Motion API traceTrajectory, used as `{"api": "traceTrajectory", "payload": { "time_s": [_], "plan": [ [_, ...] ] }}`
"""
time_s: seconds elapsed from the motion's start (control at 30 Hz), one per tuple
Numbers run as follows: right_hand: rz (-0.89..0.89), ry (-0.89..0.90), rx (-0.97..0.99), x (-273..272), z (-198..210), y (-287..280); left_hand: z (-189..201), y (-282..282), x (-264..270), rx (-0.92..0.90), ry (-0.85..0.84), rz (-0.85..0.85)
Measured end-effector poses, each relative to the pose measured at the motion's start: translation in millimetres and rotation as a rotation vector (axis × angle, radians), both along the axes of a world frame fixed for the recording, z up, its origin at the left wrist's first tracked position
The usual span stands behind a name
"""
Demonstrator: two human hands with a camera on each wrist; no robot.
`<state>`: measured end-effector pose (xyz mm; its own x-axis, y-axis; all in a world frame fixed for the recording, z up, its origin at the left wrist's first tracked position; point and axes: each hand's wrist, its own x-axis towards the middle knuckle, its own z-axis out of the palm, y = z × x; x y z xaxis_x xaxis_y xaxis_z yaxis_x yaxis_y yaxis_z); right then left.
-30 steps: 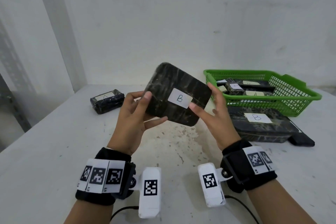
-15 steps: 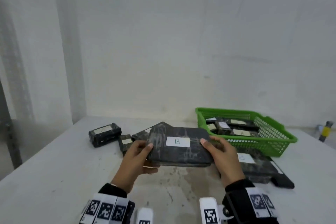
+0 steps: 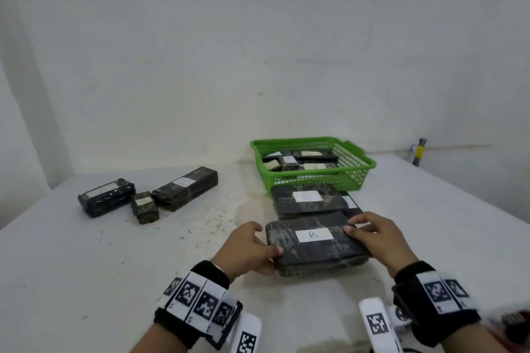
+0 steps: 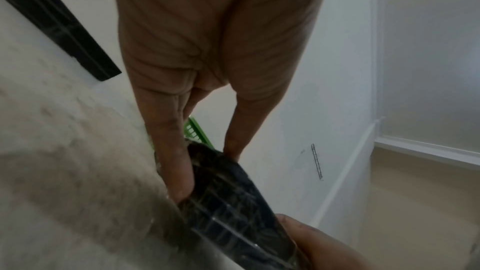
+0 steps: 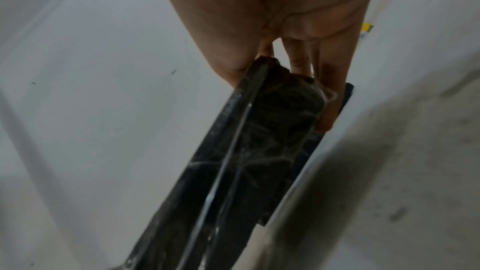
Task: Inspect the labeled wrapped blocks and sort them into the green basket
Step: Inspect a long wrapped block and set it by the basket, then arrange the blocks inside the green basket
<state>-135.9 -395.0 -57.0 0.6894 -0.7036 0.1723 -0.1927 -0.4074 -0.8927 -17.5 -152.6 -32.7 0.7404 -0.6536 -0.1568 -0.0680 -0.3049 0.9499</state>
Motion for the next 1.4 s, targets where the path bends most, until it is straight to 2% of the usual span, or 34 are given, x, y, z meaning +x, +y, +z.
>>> {"api": "traceTrajectory", "payload": {
  "time_s": [0.1,0.23,0.63,0.8,0.97,1.03,1.13,1.27,1.4],
  "plan": [
    [-0.006,0.074,0.020,-3.7,-6.4,-12.7,-3.8,-13.7,-9.4,0.018,-0.056,-0.046],
    [0.075,0.139,0.092,-8.2,-10.3,-21.6,-7.3,-24.9,-17.3,0.051,-0.053,-0.104],
    [0.124,0.178,0.092,-12.9,-3.9,-14.1,-10.6,-35.1,-14.7,0.064,-0.015,-0.043],
    [0.097,0.232,0.056,-12.3,2.4,-10.7,-8.9,-30.7,-12.4,0.045,0.062,-0.043],
    [-0.013,0.228,-0.259,-10.1,20.8,10.6,1.3,-10.2,-2.4,-0.056,0.045,0.160],
    [0.017,0.162,-0.289,-4.6,28.8,30.3,3.1,7.5,6.7,-0.095,0.066,0.218],
    [0.174,0.084,-0.163,10.4,35.1,71.0,3.4,40.6,23.1,-0.150,0.114,0.305],
    [0.374,0.098,0.010,50.3,32.7,128.1,-0.1,93.6,48.4,-0.254,0.158,0.448],
    [0.464,0.121,0.163,105.4,30.5,180.9,-5.8,150.4,83.4,-0.382,0.201,0.649]
  ]
}}
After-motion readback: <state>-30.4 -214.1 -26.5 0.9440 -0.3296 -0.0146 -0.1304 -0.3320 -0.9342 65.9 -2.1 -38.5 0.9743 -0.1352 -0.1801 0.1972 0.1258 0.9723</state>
